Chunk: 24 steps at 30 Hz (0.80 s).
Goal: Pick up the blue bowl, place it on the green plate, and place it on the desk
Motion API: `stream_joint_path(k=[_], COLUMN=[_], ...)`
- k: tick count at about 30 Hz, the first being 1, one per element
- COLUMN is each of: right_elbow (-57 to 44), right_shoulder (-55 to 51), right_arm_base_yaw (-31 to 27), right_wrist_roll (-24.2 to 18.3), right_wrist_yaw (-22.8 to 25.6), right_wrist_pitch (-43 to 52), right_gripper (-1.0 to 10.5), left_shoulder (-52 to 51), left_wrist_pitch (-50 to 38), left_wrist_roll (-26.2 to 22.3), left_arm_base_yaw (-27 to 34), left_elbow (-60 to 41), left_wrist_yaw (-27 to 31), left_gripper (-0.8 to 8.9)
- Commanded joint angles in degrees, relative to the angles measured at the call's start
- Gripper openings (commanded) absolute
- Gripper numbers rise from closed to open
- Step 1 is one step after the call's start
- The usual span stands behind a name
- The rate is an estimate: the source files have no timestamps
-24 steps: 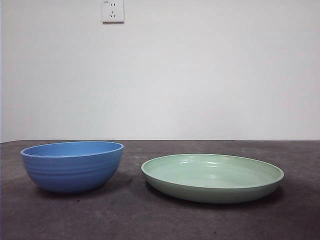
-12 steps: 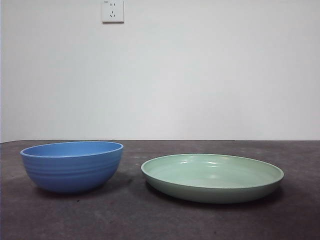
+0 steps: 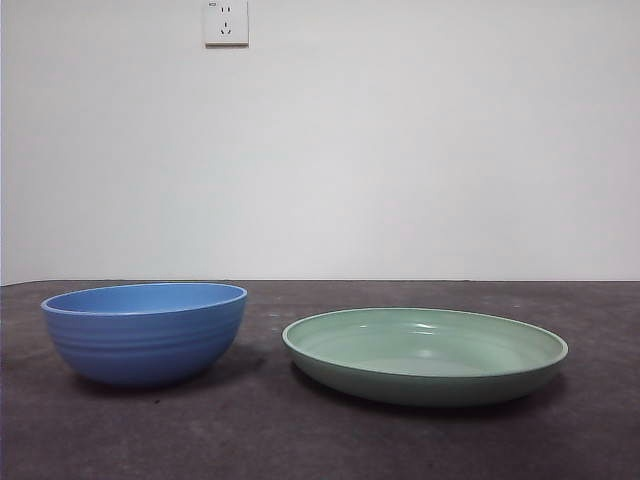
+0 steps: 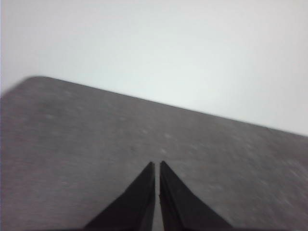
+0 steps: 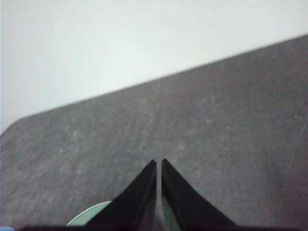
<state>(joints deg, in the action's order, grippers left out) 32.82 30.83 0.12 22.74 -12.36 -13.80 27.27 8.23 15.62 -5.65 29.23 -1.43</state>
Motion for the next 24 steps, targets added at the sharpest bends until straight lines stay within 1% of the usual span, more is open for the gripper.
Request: stream_joint_path(k=[1,5,8,11,13,16,18,24], right_elbow=[6.08,12.76,17.51,20.7,22.6,24.39,24.96,25.05], right_shoulder=[4.42,9.88,14.01,17.07,18.95,21.03,22.03,23.34], right_arm_base_yaw=[0.13,0.13,0.31,1.14,2.1,3.8,4.85,7.26], right_wrist_roll=[-2.32,-4.79,-5.46,-6.23,-7.45,-8.92,-9.75,-11.04], right_wrist_yaw=[-2.69,-9.14,-14.08,-17.79,-20.06,-22.23,-23.12,-26.14], right_wrist_pitch=[-2.93,-6.56,-9.22,-10.64,-11.63,-12.98,-14.05,-16.79], right_gripper=[0.1,0.1,0.1,0.1,0.1,0.1,0.1,0.1], left_shoulder=[6.29,15.23,21.05,25.62,27.93,30.18,30.73,30.77], left_wrist_pitch=[2.99,9.84,14.23,18.88,21.57,25.29,26.77,27.06], left_wrist_roll=[-0.2,-0.79,-1.01,-1.2,-1.73,-3.54,-4.72,-5.31], left_arm_base_yaw=[0.0,0.0,0.0,-0.15,-0.48,-1.38,-1.99,-3.56], left_elbow=[7.06,15.82,20.83,25.44,27.8,30.6,31.5,31.58], left_wrist_yaw=[-4.83,-14.34,-21.42,-28.22,-31.28,-33.24,-33.53,-33.55], left_gripper=[0.18,0.19,0.19,0.19,0.19,0.19,0.19,0.44])
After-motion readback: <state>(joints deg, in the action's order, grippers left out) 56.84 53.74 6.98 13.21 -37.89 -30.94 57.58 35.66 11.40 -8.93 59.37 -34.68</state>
